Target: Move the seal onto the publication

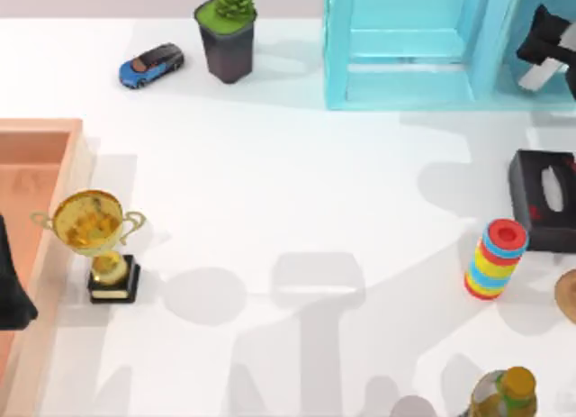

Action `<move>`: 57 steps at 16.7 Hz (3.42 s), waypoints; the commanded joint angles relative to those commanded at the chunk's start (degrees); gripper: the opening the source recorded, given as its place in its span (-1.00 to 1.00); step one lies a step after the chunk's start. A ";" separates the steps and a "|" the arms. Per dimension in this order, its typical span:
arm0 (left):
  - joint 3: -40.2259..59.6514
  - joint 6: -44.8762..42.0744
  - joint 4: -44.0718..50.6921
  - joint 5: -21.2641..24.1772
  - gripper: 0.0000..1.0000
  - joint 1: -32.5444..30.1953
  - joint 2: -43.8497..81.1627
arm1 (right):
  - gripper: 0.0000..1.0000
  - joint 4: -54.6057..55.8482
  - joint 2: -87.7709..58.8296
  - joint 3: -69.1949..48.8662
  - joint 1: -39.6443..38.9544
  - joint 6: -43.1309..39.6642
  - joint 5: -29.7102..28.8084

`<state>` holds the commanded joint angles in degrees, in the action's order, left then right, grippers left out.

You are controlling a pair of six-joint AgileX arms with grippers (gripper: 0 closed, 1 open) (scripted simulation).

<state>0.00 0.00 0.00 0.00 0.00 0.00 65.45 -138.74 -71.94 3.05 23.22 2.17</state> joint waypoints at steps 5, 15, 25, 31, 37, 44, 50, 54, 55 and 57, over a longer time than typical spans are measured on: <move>0.00 0.00 0.00 0.00 1.00 0.00 0.00 | -0.21 0.00 0.00 0.00 0.00 0.00 0.00; 0.00 0.00 0.00 0.00 1.00 0.00 0.00 | -1.00 0.00 0.00 0.00 0.00 0.00 0.00; 0.00 0.00 0.00 0.00 1.00 0.00 0.00 | -1.00 -7.11 7.92 6.94 0.67 -0.97 -0.49; 0.00 0.00 0.00 0.00 1.00 0.00 0.00 | -1.00 -20.32 32.39 19.42 1.94 -1.57 -0.76; 0.00 0.00 0.00 0.00 1.00 0.00 0.00 | -1.00 -31.29 58.70 29.35 1.49 -0.77 0.90; 0.00 0.00 0.00 0.00 1.00 0.00 0.00 | -1.00 -35.64 68.97 33.27 0.78 0.34 2.13; 0.00 0.00 0.00 0.00 1.00 0.00 0.00 | -1.00 -35.96 66.89 33.59 -0.69 -1.32 0.61; 0.00 0.00 0.00 0.00 1.00 0.00 0.00 | -1.00 -36.02 59.91 33.74 -9.45 -11.86 -6.40; 0.00 0.00 0.00 0.00 1.00 0.00 0.00 | -1.00 -35.73 57.96 33.55 -12.49 -16.01 -8.69; 0.00 0.00 0.00 0.00 1.00 0.00 0.00 | -1.00 -34.84 53.96 32.90 -18.86 -26.08 -13.52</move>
<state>0.00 0.00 0.00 0.00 0.00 0.00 30.61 -84.77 -39.04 -15.81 -2.85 -11.35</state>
